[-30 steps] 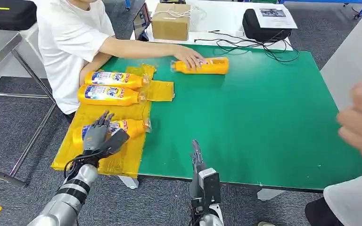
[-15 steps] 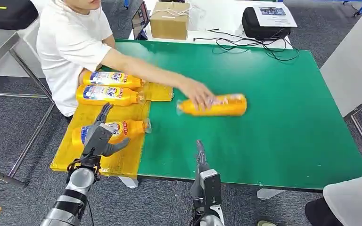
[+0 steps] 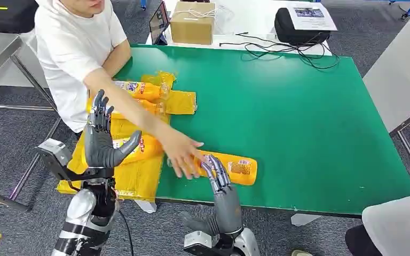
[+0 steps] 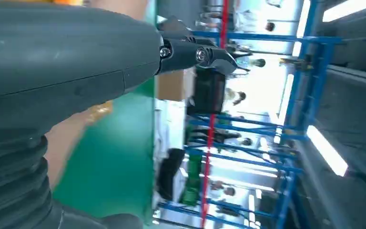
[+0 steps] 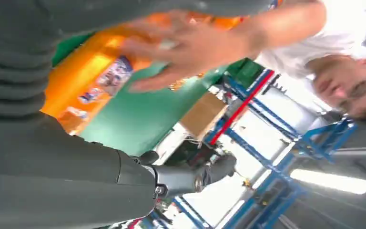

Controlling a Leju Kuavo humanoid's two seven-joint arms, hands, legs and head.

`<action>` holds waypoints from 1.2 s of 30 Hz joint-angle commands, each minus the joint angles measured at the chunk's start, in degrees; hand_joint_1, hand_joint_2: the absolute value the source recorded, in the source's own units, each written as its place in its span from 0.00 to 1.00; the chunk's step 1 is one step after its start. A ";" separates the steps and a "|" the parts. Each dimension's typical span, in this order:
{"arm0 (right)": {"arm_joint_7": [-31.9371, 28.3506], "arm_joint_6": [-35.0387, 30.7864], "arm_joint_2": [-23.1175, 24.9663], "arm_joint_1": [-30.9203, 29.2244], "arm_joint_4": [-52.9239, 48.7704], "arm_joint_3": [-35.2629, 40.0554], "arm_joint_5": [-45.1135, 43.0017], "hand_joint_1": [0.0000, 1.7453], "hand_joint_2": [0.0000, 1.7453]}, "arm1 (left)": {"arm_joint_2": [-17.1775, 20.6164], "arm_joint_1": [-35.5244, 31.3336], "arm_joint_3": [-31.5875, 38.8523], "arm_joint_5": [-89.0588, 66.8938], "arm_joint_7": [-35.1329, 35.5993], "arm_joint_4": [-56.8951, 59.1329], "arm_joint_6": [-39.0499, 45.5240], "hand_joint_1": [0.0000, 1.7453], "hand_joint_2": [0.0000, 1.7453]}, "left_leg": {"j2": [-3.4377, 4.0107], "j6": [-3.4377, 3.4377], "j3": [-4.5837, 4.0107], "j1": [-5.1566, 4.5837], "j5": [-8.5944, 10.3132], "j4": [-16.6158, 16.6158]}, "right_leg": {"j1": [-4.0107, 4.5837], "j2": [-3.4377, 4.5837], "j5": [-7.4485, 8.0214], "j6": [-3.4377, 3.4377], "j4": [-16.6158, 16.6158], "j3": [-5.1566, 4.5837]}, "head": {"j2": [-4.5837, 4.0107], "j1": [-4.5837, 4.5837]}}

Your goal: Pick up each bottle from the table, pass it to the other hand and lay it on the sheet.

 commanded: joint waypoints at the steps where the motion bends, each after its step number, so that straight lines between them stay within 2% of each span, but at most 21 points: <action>1: 0.02 -0.40 -0.08 1.49 -0.23 -2.81 0.16 0.00 1.00 | 0.07 0.46 -1.88 0.39 0.13 -2.83 0.16 0.00 1.00 | -0.05 -0.11 0.20 0.10 -0.10 0.02 | 0.09 0.08 -0.08 -0.12 -0.01 0.21 | 0.00 0.02; 3: 0.02 -0.40 -0.08 1.49 -0.23 -2.81 0.16 0.00 1.00 | 0.07 0.46 -1.88 0.39 0.13 -2.83 0.16 0.00 1.00 | -0.10 -0.13 0.22 0.12 -0.11 0.03 | 0.10 0.05 -0.10 -0.14 -0.01 0.24 | 0.00 0.02; 4: 0.09 -0.40 0.48 1.70 0.44 -4.29 3.83 0.00 1.00 | -0.21 0.71 -1.68 1.68 -1.04 -3.01 -0.11 0.00 1.00 | -0.09 -0.10 0.15 0.09 -0.06 -0.01 | 0.08 0.02 -0.06 -0.10 -0.03 0.16 | 0.00 0.00; 6: 1.98 -0.40 1.46 3.20 -1.24 -11.46 19.49 0.00 1.00 | -1.06 5.21 -3.38 6.18 -0.21 -7.38 -3.59 0.00 1.00 | -0.14 -0.15 0.29 0.15 -0.15 0.05 | 0.13 0.04 -0.15 -0.16 0.00 0.32 | 0.00 0.00; 10: 8.10 -0.40 -0.01 2.89 -2.55 -18.85 33.87 0.00 1.00 | -1.41 14.69 -8.11 0.36 -1.38 -10.32 0.42 0.00 1.00 | 0.04 -0.05 0.19 0.02 -0.09 -0.07 | 0.02 0.15 -0.06 -0.05 -0.07 0.16 | 0.00 -0.02; 12: 9.88 -0.40 -1.00 0.93 -0.32 -20.12 33.44 0.00 1.00 | -1.80 15.75 -8.92 -0.49 -1.69 -7.99 1.82 0.00 1.00 | 0.05 -0.11 0.56 0.11 -0.33 -0.04 | 0.09 0.29 -0.22 -0.12 -0.13 0.55 | 0.00 0.00; 13: 13.01 -0.40 -2.13 -1.22 2.67 -20.11 35.20 0.00 1.00 | -2.15 15.78 -9.20 -0.31 -0.94 -6.21 2.52 0.00 1.00 | 0.03 -0.19 0.81 0.22 -0.57 0.09 | 0.18 0.38 -0.42 -0.21 -0.08 0.83 | 0.00 0.04; 15: 18.93 -0.40 -5.24 -6.50 9.78 -17.24 34.51 0.00 1.00 | -2.43 14.90 -10.14 -0.58 0.08 -3.32 3.89 0.00 1.00 | 0.00 -0.13 0.59 0.14 -0.33 -0.06 | 0.11 0.35 -0.20 -0.13 -0.19 0.68 | 0.00 -0.02; 16: 19.99 -0.40 -5.84 -10.85 15.72 -16.92 31.35 0.00 1.00 | -2.39 13.96 -10.94 -1.71 0.17 -1.49 4.88 0.00 1.00 | 0.04 -0.02 0.33 -0.03 -0.22 -0.12 | -0.03 0.22 0.01 -0.01 -0.23 0.31 | 0.00 -0.05; 17: 20.35 -0.40 -6.14 -12.53 17.75 -16.56 30.43 0.00 1.00 | -2.32 13.52 -11.30 -1.82 0.27 -0.85 4.93 0.00 1.00 | 0.01 -0.03 0.35 0.00 -0.23 -0.10 | 0.00 0.19 0.00 -0.02 -0.25 0.36 | 0.00 0.02; 18: 26.10 3.95 -6.28 -19.53 28.47 -15.45 28.57 0.00 1.00 | -2.09 12.39 -12.40 -3.43 1.85 0.63 5.37 0.00 1.00 | 0.02 -0.04 0.35 0.04 -0.20 -0.11 | 0.03 0.23 0.03 -0.04 -0.29 0.39 | 0.00 0.02; 20: 28.00 5.51 -6.40 -25.38 36.91 -14.49 26.17 0.00 1.00 | -2.29 11.19 -13.21 -3.55 3.67 2.48 5.37 0.00 1.00 | 0.29 -0.02 0.35 0.02 -0.16 -0.10 | 0.02 0.53 0.12 -0.08 -0.29 0.34 | 0.00 0.00; 24: 32.90 9.10 -7.00 -28.43 41.29 -12.70 27.23 0.00 1.00 | -2.44 10.72 -13.48 -3.48 5.64 3.62 5.50 0.00 1.00 | 0.16 -0.01 0.34 0.01 -0.11 -0.05 | 0.02 0.40 0.12 -0.13 -0.20 0.31 | 0.00 0.00; 26: 32.90 9.10 -7.00 -28.43 41.29 -12.70 27.23 0.00 1.00 | -2.44 10.72 -13.48 -3.48 5.64 3.62 5.50 0.00 1.00 | -0.10 0.09 0.22 -0.04 0.03 -0.05 | -0.01 0.08 0.11 0.01 -0.17 0.26 | 0.00 0.02; 31: 35.74 10.11 -7.57 -29.15 41.15 -11.34 27.80 0.00 1.00 | -2.50 10.65 -13.37 -3.91 6.50 3.86 5.69 0.00 1.00 | 0.03 0.11 0.20 -0.07 0.01 -0.02 | -0.04 0.18 0.08 0.07 -0.11 0.22 | 0.00 -0.05; 33: 35.34 11.36 -7.75 -29.72 41.43 -10.96 27.56 0.00 1.00 | -2.54 10.40 -13.57 -4.19 6.69 4.24 5.59 0.00 1.00 | -0.07 0.02 0.38 0.04 -0.10 0.04 | 0.05 0.17 -0.01 0.00 -0.11 0.43 | 0.00 -0.02; 36: 34.39 14.35 -8.14 -31.11 42.84 -9.93 27.34 0.00 1.00 | -2.54 9.54 -14.06 -4.32 7.09 5.22 4.89 0.00 1.00 | -0.10 0.09 0.19 -0.05 0.03 -0.01 | -0.03 0.04 0.06 0.07 -0.11 0.23 | 0.00 -0.02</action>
